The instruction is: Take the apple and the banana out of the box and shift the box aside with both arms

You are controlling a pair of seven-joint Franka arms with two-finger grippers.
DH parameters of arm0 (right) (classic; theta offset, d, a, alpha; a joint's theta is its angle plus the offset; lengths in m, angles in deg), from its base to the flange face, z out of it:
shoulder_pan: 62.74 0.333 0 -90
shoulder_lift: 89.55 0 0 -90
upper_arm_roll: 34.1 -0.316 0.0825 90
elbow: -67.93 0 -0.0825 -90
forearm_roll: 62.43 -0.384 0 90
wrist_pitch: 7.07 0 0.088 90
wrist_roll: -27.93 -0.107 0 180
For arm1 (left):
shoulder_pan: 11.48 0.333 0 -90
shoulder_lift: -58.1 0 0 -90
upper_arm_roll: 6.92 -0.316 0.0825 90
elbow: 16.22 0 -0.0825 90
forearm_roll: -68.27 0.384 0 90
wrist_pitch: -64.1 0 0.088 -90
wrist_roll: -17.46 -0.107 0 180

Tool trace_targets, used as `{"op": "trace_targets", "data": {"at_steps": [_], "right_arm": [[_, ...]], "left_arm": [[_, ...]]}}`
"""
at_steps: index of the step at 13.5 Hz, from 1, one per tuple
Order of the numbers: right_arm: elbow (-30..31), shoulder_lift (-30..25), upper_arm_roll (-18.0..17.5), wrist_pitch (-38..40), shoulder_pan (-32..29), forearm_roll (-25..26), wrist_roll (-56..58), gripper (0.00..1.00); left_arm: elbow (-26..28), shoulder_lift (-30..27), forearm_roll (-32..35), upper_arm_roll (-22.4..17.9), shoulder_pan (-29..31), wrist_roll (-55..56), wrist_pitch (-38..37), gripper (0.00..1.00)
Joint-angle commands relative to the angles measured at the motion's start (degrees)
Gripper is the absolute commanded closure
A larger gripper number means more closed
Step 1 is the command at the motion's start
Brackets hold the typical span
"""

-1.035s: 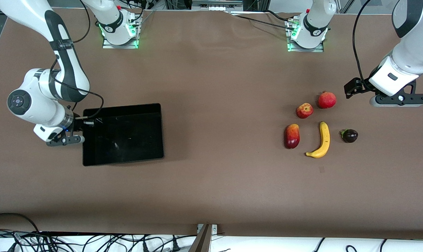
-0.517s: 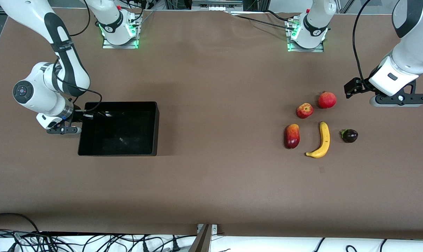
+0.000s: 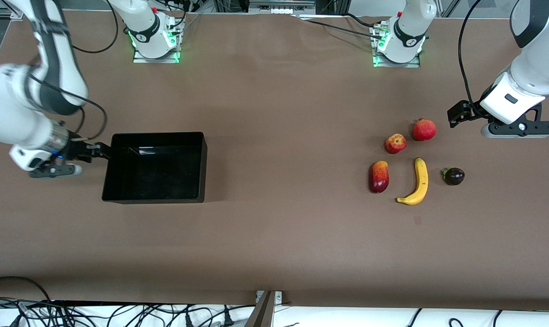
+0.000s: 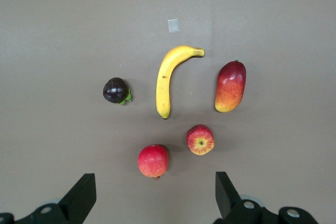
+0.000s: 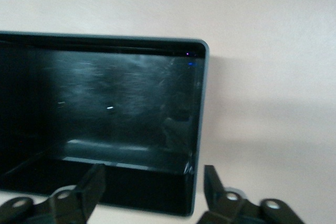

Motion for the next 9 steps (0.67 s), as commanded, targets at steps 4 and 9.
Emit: {"op": "trace_targets", "data": {"at_steps": [4,9], "right_arm": [[-16.14,-2.92,-0.01,21.07,0.28,1.41,-2.13,0.0],[-19.83,-3.8,0.08,24.24,0.28,3.18,-2.04,0.0]], "left_arm": [[-1.57,0.73,0.2,0.26,0.25,-0.63,-0.93,0.0],[-1.66,0.65,0.2,0.26,0.25,-0.71,-0.93,0.0]]}}
